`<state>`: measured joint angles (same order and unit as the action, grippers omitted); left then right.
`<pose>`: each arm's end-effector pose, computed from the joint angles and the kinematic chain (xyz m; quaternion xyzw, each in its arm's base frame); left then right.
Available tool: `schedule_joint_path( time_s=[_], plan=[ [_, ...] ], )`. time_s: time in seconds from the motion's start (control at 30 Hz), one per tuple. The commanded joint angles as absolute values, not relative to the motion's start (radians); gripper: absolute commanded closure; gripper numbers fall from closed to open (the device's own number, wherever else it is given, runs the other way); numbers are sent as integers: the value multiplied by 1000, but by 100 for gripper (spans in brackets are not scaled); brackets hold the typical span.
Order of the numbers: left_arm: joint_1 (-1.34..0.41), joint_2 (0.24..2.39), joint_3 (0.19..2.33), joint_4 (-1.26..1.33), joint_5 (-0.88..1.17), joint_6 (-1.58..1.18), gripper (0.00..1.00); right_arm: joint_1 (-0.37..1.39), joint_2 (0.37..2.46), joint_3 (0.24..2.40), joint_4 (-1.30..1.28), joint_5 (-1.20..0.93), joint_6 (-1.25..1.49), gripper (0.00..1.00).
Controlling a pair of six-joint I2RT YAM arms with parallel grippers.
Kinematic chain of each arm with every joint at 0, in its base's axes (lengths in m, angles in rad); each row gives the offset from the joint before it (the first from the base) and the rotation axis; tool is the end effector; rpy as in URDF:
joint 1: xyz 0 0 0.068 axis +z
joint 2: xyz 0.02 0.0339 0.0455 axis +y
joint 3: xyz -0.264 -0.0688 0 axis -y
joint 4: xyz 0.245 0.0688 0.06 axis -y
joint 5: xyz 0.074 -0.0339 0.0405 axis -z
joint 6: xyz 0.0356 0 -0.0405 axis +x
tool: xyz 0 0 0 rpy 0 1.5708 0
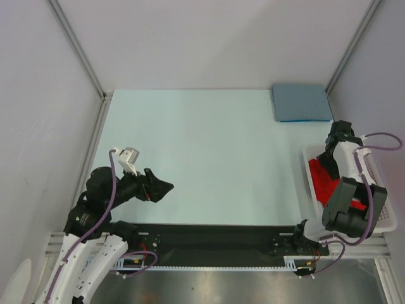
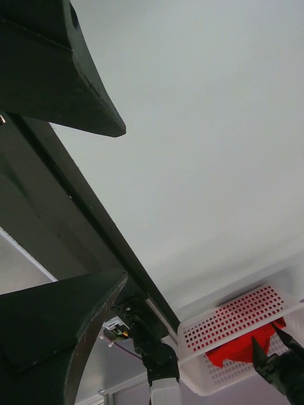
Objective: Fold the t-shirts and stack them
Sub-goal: Grab the tshirt from the pile, then move the tshirt to the center of the board
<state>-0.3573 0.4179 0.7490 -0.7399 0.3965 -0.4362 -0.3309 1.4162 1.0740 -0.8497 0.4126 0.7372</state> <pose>0.0785 -0.0440 0.3146 0.0757 0.8232 -0.3598 0.4327 0.2504 -0.1011 0.2496 0.5225 0.8078 -0.1598 0.2211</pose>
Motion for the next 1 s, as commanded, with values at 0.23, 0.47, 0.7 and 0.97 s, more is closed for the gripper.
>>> schedule_joint_path(
  time_s=[0.23,0.47,0.7,0.97],
  plan=[
    [-351,468,762,-758,382,-434,9,-420,1578,956,-670,502,770,51],
    [-351,486,802,-687,367,-456,21,-431,1432,1107,-811,627,752,100],
    [-351,554,850,-669,386,-459,17,-315,1246,1380,-861,612,759,100],
    [-351,577,884,-684,425,-500,14,397,1252,1641,-672,725,573,100]
  ],
)
